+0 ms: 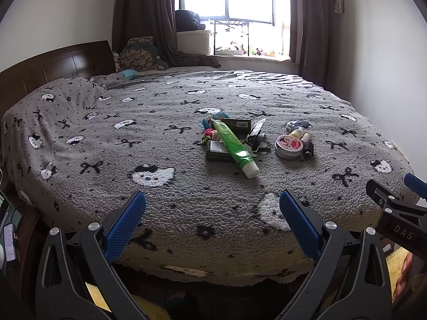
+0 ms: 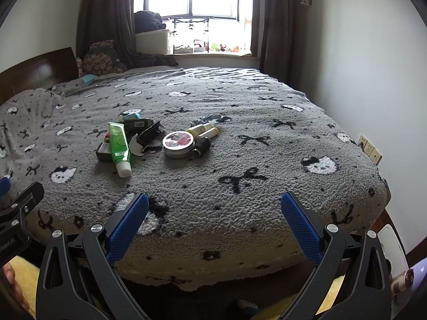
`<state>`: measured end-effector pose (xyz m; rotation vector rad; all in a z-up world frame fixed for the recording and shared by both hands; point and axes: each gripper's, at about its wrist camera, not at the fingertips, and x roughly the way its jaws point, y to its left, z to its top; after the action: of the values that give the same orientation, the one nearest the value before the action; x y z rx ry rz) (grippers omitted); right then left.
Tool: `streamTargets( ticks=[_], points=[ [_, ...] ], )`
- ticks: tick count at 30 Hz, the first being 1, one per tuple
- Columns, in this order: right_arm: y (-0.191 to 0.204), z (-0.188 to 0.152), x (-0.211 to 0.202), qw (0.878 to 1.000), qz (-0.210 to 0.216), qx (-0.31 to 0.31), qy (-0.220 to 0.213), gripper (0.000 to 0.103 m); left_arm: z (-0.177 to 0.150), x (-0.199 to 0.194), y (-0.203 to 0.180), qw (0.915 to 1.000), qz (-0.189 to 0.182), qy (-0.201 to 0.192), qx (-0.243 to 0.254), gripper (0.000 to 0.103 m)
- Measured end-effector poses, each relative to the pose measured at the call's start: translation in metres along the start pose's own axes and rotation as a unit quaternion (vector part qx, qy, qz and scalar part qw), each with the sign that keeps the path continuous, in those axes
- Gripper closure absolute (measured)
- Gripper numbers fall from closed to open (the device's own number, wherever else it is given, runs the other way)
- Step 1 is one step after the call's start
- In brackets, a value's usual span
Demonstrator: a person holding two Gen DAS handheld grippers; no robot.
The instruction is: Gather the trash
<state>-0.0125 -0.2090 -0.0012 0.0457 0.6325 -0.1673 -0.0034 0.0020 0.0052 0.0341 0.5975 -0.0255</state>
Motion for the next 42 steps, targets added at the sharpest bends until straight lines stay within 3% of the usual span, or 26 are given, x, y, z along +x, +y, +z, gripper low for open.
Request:
streamTargets(
  ticks=[42],
  points=[
    [-0.0001,-0.0019,-0.0016,1.000,0.002,0.005,-0.008,0.003,-0.0010,-0.0009,0.0017,1.0000,-0.005,-0.001,-0.001,0.008]
  ],
)
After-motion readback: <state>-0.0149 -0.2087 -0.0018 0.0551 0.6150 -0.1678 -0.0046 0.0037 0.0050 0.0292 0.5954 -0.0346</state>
